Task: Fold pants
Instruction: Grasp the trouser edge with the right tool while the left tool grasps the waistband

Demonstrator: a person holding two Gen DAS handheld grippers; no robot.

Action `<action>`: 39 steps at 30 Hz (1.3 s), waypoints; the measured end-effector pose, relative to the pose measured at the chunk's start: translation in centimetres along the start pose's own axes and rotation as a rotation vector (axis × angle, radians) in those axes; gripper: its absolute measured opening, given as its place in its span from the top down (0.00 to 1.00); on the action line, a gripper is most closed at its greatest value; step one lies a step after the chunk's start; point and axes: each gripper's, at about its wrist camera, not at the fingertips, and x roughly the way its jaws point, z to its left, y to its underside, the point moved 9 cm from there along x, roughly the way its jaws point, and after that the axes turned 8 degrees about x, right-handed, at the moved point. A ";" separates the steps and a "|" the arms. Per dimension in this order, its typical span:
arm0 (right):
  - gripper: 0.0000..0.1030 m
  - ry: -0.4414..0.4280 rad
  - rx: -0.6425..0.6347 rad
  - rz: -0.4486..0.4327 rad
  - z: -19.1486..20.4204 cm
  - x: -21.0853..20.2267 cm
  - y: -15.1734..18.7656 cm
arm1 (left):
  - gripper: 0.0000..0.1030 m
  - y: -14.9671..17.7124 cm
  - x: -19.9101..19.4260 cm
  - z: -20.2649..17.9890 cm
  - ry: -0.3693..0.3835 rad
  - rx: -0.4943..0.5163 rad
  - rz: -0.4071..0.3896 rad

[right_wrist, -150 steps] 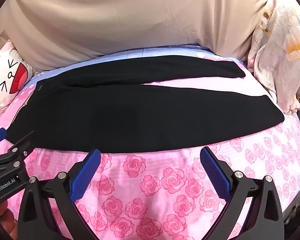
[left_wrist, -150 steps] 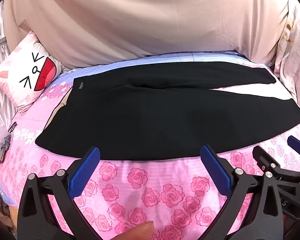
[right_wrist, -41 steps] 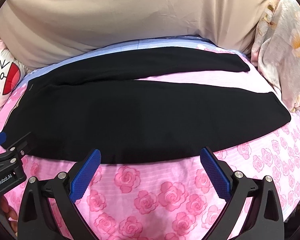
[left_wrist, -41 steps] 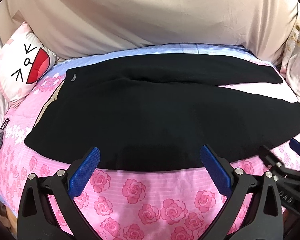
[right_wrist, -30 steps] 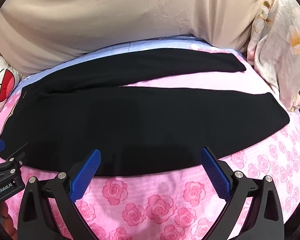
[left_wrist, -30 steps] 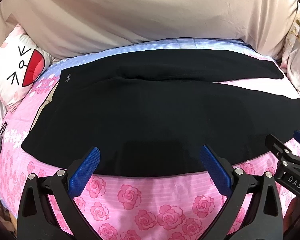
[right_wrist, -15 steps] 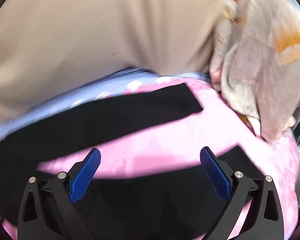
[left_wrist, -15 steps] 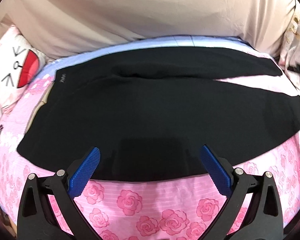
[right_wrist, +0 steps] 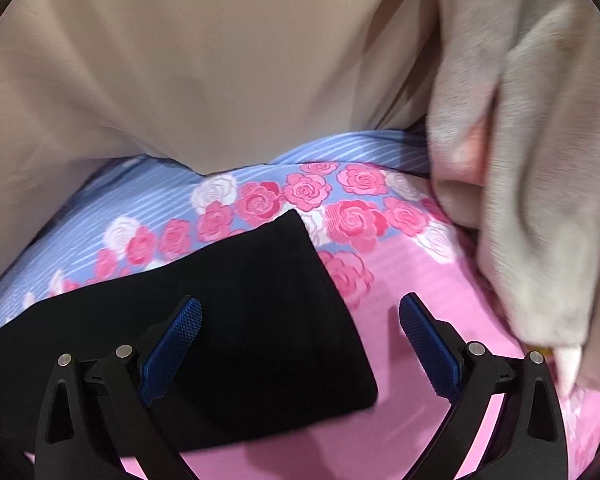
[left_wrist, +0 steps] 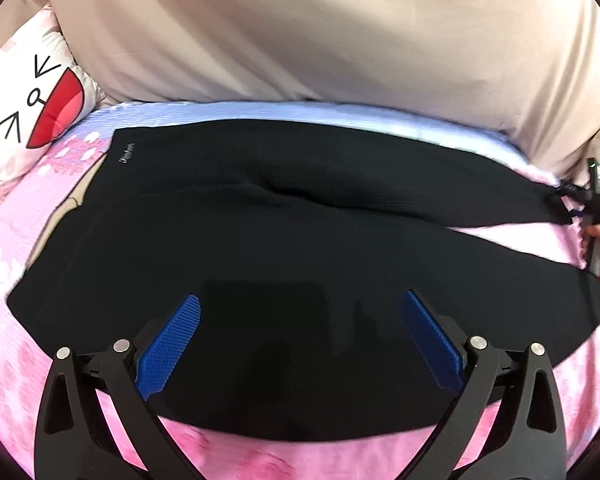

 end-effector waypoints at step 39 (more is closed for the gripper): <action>0.81 -0.009 -0.003 -0.031 3.5 0.8 -0.5 | 0.78 -13.0 18.7 29.6 -0.216 -0.302 0.162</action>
